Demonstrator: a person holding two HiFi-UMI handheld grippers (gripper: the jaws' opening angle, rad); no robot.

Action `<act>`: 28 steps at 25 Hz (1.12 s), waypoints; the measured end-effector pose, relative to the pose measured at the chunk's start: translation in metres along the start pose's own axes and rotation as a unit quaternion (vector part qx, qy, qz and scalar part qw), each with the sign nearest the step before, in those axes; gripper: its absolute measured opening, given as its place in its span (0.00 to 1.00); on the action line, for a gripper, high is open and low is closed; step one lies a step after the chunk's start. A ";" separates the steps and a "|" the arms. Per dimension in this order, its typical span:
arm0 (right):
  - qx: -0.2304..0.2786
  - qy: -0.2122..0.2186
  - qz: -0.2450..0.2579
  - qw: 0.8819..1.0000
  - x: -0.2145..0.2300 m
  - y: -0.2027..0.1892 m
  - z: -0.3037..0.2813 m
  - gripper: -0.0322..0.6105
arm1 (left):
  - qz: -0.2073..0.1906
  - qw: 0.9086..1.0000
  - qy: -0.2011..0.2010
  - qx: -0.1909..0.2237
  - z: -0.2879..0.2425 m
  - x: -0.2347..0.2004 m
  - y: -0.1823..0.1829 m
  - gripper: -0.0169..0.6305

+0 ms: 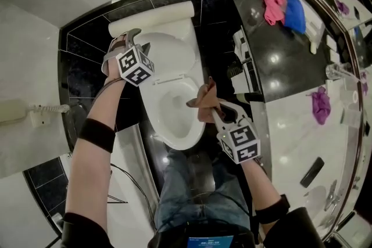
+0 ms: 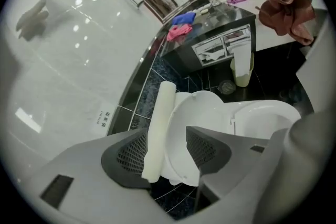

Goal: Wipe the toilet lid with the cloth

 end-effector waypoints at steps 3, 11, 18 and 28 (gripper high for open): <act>-0.003 0.003 -0.005 1.000 -0.007 0.001 -0.010 0.18 | -0.015 1.000 -0.017 -0.004 -0.018 -0.002 -0.006 0.34; -0.012 -0.001 0.002 1.000 -0.011 -0.002 -0.033 0.18 | -0.024 0.999 -0.044 -0.014 -0.047 0.000 -0.015 0.23; -0.019 0.000 0.008 1.000 -0.013 -0.004 -0.039 0.18 | -0.026 0.999 -0.039 -0.017 -0.051 0.002 -0.018 0.12; -0.019 0.004 -0.004 1.000 -0.014 -0.012 -0.021 0.18 | -0.018 1.000 -0.002 -0.022 -0.015 0.031 -0.010 0.12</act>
Point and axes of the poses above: the fingertips, and each gripper's own axes: z backward along the fingers, x to its right, y out of its top, the point moved 8 cm from there along z, backward along the fingers, and after that the axes turned 6 degrees about x, right-handed, at the moved point
